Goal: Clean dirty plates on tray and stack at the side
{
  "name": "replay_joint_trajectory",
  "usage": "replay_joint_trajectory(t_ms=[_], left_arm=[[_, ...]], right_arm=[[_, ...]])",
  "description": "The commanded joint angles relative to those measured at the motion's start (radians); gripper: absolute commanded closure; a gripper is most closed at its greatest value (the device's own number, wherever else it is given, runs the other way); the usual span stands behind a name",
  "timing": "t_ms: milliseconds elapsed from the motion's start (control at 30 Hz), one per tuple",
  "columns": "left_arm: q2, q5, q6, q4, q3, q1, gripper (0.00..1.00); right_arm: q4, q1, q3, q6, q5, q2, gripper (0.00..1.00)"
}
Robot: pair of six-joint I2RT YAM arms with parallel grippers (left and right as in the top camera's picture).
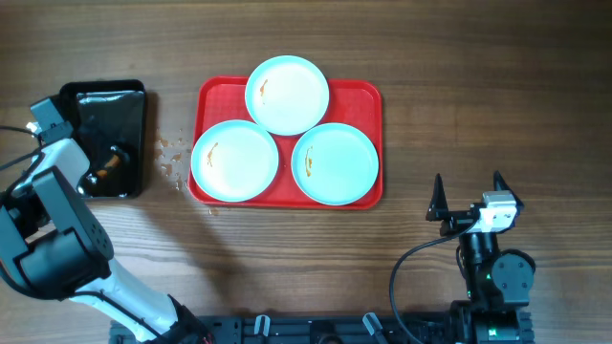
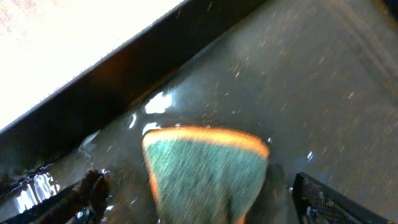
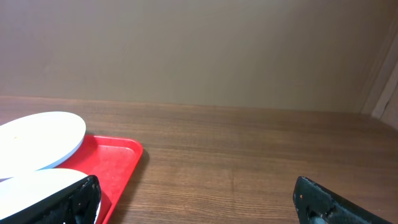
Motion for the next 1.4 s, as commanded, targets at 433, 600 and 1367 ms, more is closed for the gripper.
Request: replay_joint_trajectory(t_ms=[433, 600, 1367], left_arm=[[-0.051, 0.267, -0.002, -0.187, -0.014, 0.005, 0.47], [-0.051, 0.267, -0.002, -0.192, -0.014, 0.005, 0.96], [-0.051, 0.109, -0.045, -0.060, -0.014, 0.005, 0.00]], right_arm=[[0.003, -0.005, -0.001, -0.009, -0.019, -0.002, 0.00], [0.003, -0.005, -0.001, -0.009, -0.019, -0.002, 0.00], [0.003, -0.005, -0.001, -0.009, -0.019, -0.002, 0.00]])
